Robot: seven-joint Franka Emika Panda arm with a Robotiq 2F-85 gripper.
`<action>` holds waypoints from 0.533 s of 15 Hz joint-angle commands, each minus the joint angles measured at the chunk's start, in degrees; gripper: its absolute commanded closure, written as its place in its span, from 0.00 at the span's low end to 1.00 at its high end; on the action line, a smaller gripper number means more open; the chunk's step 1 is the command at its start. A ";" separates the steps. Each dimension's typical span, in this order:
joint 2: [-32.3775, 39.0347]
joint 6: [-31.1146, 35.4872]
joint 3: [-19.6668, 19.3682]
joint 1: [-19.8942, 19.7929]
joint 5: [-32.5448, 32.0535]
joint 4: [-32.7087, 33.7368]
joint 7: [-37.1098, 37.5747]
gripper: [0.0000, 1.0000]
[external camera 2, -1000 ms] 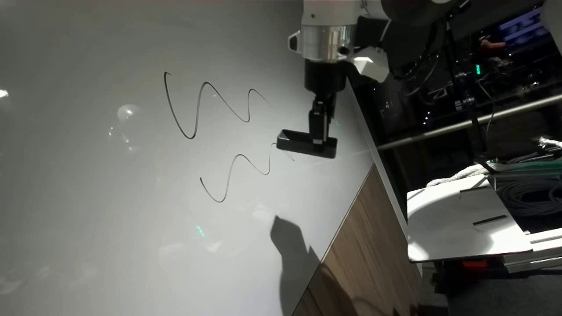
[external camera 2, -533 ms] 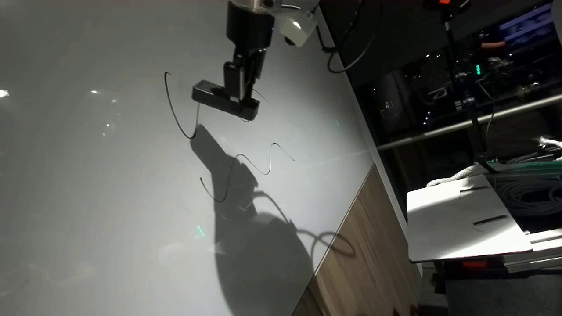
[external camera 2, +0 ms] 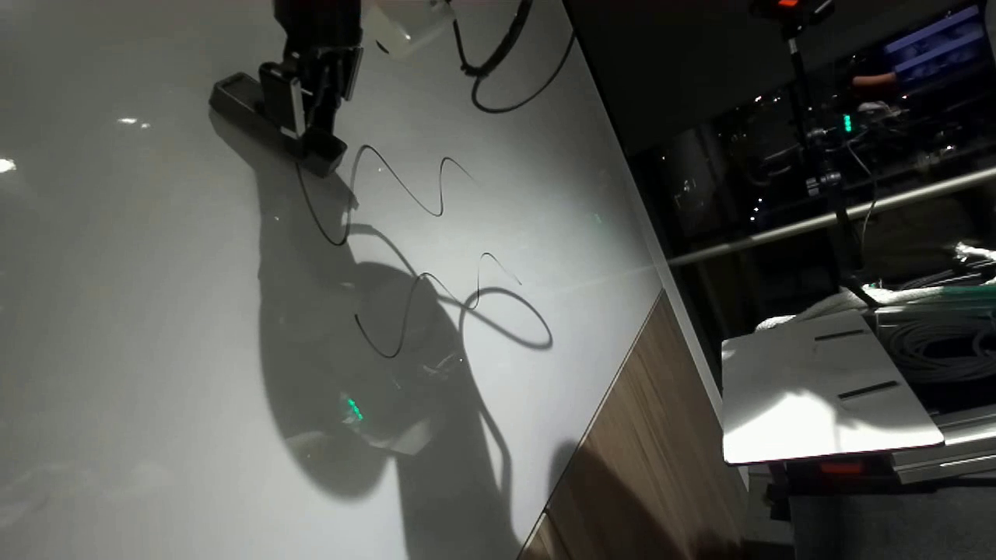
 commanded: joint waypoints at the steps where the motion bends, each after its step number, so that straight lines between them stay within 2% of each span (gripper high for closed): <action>1: 6.01 -3.61 -5.03 6.10 -5.88 7.46 1.41 0.71; 5: 8.00 -3.69 -12.96 13.00 -6.29 8.74 1.51 0.71; 8: 7.88 -2.75 -17.80 16.27 -5.13 8.41 0.79 0.71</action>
